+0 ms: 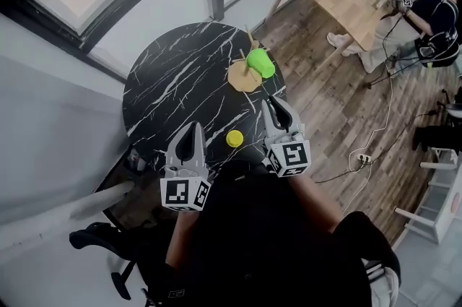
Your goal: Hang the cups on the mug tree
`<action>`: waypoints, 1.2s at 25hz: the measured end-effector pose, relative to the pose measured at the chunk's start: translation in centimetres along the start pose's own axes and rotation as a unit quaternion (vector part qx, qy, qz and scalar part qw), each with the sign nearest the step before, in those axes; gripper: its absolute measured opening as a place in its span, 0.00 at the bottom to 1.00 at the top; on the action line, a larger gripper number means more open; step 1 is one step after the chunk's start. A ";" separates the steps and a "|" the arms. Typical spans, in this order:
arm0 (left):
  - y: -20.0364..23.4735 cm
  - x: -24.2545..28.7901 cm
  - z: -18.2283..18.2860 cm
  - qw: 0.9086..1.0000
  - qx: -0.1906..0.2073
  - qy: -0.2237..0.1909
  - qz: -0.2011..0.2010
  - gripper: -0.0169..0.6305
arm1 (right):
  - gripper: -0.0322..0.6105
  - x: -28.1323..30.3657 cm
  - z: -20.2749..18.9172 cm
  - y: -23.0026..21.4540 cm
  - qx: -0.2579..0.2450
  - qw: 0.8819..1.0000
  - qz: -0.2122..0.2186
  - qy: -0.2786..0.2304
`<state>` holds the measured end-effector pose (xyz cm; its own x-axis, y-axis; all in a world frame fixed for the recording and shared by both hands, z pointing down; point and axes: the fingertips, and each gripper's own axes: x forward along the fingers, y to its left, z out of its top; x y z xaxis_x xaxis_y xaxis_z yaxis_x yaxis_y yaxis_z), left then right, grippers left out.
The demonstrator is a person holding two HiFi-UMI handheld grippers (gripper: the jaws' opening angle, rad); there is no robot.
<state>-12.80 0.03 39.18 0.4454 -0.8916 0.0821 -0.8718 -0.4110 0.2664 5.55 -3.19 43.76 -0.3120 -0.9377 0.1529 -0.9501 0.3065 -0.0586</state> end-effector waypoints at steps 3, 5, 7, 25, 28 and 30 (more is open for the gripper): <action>0.8 -1.4 0.0 1.000 0.004 0.001 0.003 0.02 | 0.04 -0.8 -0.4 1.1 0.003 1.000 -0.008 0.001; 1.3 -2.2 0.1 1.000 0.006 0.005 0.006 0.02 | 0.04 -1.1 -0.7 2.1 0.005 1.000 -0.005 0.004; 1.9 -2.9 -0.2 1.000 0.009 0.007 0.006 0.02 | 0.04 -1.3 -1.1 3.0 0.005 1.000 -0.005 0.007; 8.4 -7.9 -10.4 0.995 0.033 0.096 0.009 0.06 | 0.04 -1.4 -5.1 11.6 0.013 0.999 0.025 0.031; 9.4 -8.5 -12.7 0.992 0.033 0.118 0.010 0.10 | 0.04 -1.1 -5.5 12.8 0.016 0.999 0.031 0.034; 9.9 -8.6 -14.0 0.991 0.031 0.129 0.010 0.13 | 0.04 -0.8 -5.8 13.4 0.012 0.999 0.035 0.038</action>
<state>-22.44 6.29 54.60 0.4591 -0.8239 0.3322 -0.8878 -0.4125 0.2038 -6.96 2.61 48.55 -0.3778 -0.8988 0.2224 -0.9259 0.3658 -0.0947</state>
